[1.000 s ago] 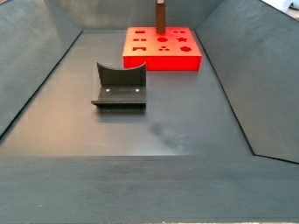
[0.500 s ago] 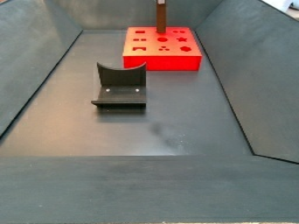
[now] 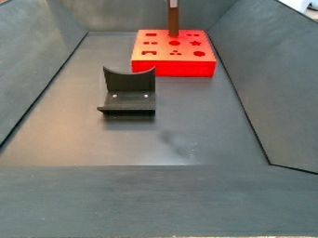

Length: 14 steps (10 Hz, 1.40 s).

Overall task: Pick up the oval object. Move up. Move to above the board. Insert the oval object.
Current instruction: Insert the oval object.

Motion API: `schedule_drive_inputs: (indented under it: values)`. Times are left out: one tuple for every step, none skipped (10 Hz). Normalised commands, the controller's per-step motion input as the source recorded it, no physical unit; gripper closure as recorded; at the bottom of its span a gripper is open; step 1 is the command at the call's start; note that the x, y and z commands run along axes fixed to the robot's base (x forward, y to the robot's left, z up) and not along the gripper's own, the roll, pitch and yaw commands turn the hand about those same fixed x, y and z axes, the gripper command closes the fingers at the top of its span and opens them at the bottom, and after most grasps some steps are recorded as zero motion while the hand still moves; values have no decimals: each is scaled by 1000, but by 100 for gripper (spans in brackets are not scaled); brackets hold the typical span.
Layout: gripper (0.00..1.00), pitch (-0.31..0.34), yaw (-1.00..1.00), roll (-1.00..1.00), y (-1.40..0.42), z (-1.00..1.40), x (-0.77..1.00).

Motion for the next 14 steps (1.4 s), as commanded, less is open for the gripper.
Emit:
schedule_drive_inputs:
  values:
    - [100,-399,0,0,-83,-466,-80]
    - [100,-396,0,0,0,-463,-74]
    - [100,-369,0,-63,0,-389,-31]
    - [100,-251,0,-23,0,-286,0]
    - [100,-140,0,-10,0,-74,-23]
    - [100,-41,0,-4,0,0,0]
    - [100,-6,0,0,0,0,0]
    - [100,-43,0,0,0,0,0]
    - [100,-186,0,0,0,-637,-3]
    - [100,-104,0,-19,83,-820,0]
    - [100,-159,0,-1,0,-817,0]
    - [100,-107,0,-19,0,-423,0]
    - [100,-21,0,0,0,0,-3]
    - [100,-9,0,0,0,0,0]
